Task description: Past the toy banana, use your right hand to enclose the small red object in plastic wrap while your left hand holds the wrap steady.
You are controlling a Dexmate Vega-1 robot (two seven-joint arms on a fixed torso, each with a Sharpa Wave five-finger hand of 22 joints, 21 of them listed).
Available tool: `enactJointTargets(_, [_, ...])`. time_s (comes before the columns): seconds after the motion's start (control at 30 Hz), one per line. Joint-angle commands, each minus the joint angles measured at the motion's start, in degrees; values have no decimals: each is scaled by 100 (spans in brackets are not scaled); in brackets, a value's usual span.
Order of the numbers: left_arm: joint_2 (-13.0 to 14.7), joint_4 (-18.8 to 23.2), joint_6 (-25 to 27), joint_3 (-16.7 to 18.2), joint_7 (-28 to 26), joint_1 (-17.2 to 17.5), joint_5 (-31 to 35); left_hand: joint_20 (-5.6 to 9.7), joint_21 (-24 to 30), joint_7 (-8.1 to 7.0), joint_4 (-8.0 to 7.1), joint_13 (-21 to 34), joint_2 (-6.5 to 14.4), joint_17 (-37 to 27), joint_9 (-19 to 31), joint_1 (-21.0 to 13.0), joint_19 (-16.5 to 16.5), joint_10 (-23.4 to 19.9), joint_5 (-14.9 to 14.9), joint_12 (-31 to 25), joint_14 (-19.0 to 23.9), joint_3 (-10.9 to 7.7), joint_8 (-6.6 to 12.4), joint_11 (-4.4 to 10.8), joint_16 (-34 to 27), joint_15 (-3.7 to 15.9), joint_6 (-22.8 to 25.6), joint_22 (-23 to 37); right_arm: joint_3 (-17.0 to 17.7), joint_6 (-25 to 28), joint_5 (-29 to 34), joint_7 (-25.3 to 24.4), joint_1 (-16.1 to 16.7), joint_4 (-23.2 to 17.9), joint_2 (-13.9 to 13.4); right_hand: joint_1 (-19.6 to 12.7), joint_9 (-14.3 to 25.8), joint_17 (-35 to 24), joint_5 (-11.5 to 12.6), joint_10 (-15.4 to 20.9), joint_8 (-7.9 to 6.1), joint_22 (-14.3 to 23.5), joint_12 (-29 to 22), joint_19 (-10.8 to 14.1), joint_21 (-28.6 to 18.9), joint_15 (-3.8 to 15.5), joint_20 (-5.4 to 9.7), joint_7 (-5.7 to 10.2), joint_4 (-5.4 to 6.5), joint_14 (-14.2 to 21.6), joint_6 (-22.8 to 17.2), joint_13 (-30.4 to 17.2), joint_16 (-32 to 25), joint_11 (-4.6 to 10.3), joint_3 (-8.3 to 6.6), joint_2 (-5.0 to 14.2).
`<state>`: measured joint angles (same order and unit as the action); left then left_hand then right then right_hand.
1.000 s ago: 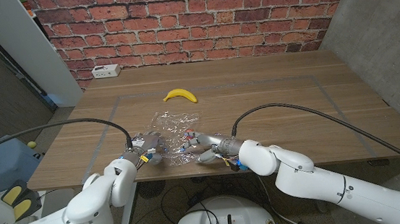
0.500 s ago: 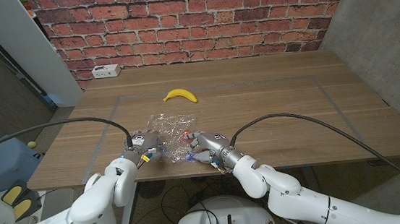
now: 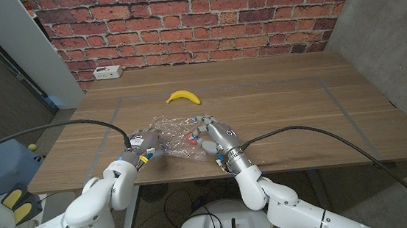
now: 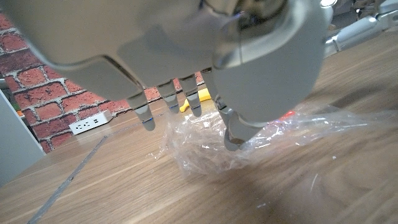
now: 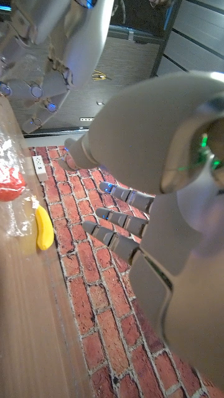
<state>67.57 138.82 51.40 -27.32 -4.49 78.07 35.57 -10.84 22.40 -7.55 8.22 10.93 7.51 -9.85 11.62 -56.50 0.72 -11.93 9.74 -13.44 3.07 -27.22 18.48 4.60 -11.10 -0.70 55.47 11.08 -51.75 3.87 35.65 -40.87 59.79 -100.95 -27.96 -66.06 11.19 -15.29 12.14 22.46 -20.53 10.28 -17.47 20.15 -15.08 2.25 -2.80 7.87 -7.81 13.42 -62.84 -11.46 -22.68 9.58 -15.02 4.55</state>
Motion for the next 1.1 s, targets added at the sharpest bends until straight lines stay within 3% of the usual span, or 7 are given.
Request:
enactJointTargets(0.03, [-52, -75, -1081, 1178, -1049, 737, -1663, -4, 14, 149, 26, 5, 79, -15, 41, -34, 49, -110, 4, -45, 97, 17, 3, -28, -26, 17, -3, 8, 340, -405, -93, -705, 112, 407, 362, -9, 8, -23, 25, 53, 12, 30, -12, 9, 4, 659, -43, -48, 13, 41, 4, -9, -44, -33, 30, 79])
enactJointTargets(0.23, [-131, -152, -1241, 1269, -1202, 737, -1829, -25, 21, 293, 69, 5, 131, -9, 114, -99, 93, -262, 19, -70, 194, 22, 21, -5, -34, 32, 19, 12, 440, -113, -183, -260, 188, 97, 224, -17, 16, -35, 50, -44, 76, 30, 65, 46, 5, 573, -111, -108, 1, 13, 120, -13, -27, -103, 31, 92])
enactJointTargets(0.3, [-211, -179, -1237, 1237, -1259, 689, -1850, -8, 31, 320, 80, 5, 138, -7, 144, -117, 125, -342, 23, -89, 235, 28, 27, 0, -38, 58, 18, 12, 485, -53, -239, -109, 227, -26, 146, 159, 25, -38, 53, -187, 295, 33, 176, 11, 40, 443, -166, 39, 66, -93, 619, -21, 42, -154, 112, 31])
enactJointTargets(0.43, [-391, -293, -1375, 1280, -1324, 600, -2054, 14, 41, 475, 109, 5, 167, -3, 210, -177, 166, -483, 38, -115, 289, 24, 44, -26, -33, 81, 23, 14, 554, -103, -334, -76, 283, -87, 105, 535, 37, -38, 58, -251, 428, 32, 252, -9, 75, 347, -258, 20, 232, -133, 883, -32, 92, -293, 263, -27])
enactJointTargets(0.57, [-553, -440, -1597, 1357, -1417, 539, -2261, 15, 44, 671, 135, 6, 189, 1, 295, -255, 186, -624, 58, -135, 347, 12, 90, -4, -28, 83, 81, 17, 593, -241, -352, -203, 297, -31, 121, 733, 34, -47, 60, -252, 459, 32, 274, -28, 95, 322, -286, -28, 338, -133, 907, -38, 104, -360, 309, 20])
enactJointTargets(0.87, [-829, -673, -1670, 1177, -1488, 87, -2392, 6, 44, 795, 135, 11, 223, 1, 441, -340, 193, -664, 81, -103, 386, -1, 135, -15, -13, 41, 63, 24, 644, -762, -349, -460, 247, 196, 106, 1163, 7, -67, 39, -252, 636, 35, 324, -69, 137, 284, -325, -159, 513, -134, 1194, -50, 145, -501, 418, -9])
enactJointTargets(1.1, [-1070, -881, -1611, 840, -1512, -427, -2353, 35, 70, 806, 128, 15, 230, 1, 531, -370, 255, -705, 93, -94, 402, -1, 169, -14, -5, 28, 63, 30, 671, -920, -92, -749, 246, 283, 98, 1325, 31, -109, 58, -55, 813, 51, 303, 480, -42, 527, -67, -190, 459, 355, 1698, -92, 62, -553, 340, 12])
